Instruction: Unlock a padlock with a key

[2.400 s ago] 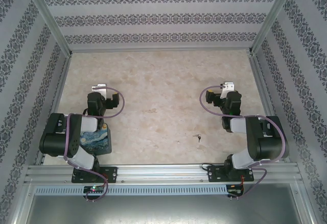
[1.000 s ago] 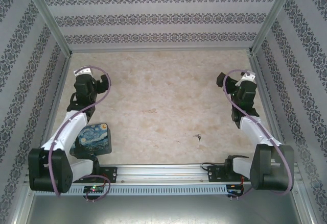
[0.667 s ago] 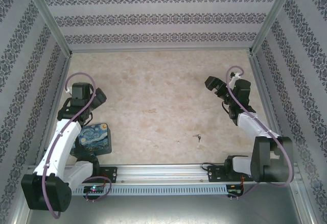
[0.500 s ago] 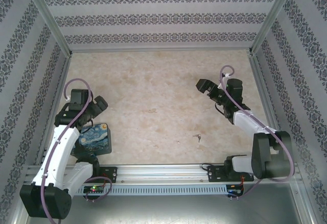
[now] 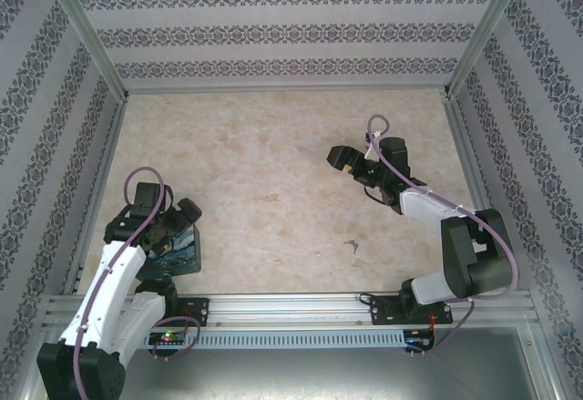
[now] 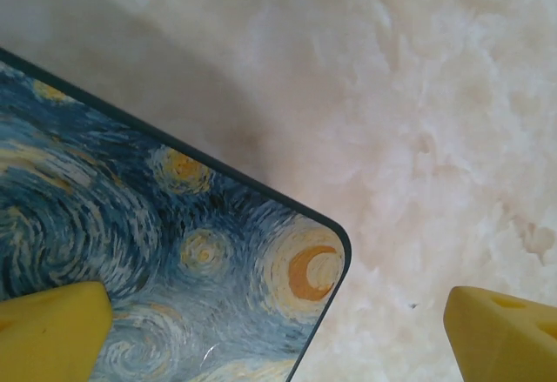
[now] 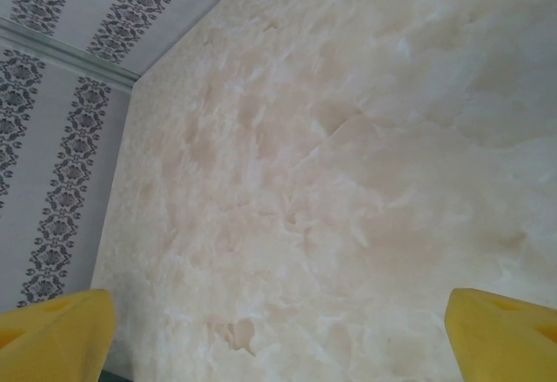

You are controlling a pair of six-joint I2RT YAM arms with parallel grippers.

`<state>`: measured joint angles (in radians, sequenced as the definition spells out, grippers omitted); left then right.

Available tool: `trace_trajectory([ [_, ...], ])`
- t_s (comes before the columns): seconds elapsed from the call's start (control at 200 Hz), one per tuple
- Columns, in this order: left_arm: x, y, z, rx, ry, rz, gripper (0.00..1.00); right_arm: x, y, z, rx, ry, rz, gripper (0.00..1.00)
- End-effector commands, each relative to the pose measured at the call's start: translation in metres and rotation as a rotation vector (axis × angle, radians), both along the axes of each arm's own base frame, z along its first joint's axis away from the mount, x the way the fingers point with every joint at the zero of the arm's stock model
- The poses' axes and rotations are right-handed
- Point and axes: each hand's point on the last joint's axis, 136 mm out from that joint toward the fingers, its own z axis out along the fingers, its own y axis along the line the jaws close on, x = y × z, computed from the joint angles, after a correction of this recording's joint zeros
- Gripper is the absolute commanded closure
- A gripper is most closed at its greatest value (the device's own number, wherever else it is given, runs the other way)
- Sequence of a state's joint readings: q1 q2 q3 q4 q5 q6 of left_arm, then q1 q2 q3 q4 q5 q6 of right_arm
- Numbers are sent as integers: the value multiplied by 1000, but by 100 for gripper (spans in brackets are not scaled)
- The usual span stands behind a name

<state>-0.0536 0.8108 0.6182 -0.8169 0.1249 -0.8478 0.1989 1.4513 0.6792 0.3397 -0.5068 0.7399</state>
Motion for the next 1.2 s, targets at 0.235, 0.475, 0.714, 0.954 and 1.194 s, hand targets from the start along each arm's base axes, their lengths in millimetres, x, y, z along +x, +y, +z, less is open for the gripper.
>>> trace_trajectory([
  [0.235,34,-56,-22,-64,-11,-93,0,1,-1,2,-22,19,-9,2],
  [0.475,81,-119,-12,-77,-75,-204,0,-3,-2,-5,-26,54,-23,2],
  [0.714,135,-228,6,-125,-123,-366,1,-9,0,-17,-80,86,-42,2],
  [0.954,181,-275,54,-127,-216,-443,1,-21,-1,-31,-131,128,-47,2],
  [1.194,186,-214,64,-31,-242,-374,1,-36,19,-36,-132,150,-2,2],
])
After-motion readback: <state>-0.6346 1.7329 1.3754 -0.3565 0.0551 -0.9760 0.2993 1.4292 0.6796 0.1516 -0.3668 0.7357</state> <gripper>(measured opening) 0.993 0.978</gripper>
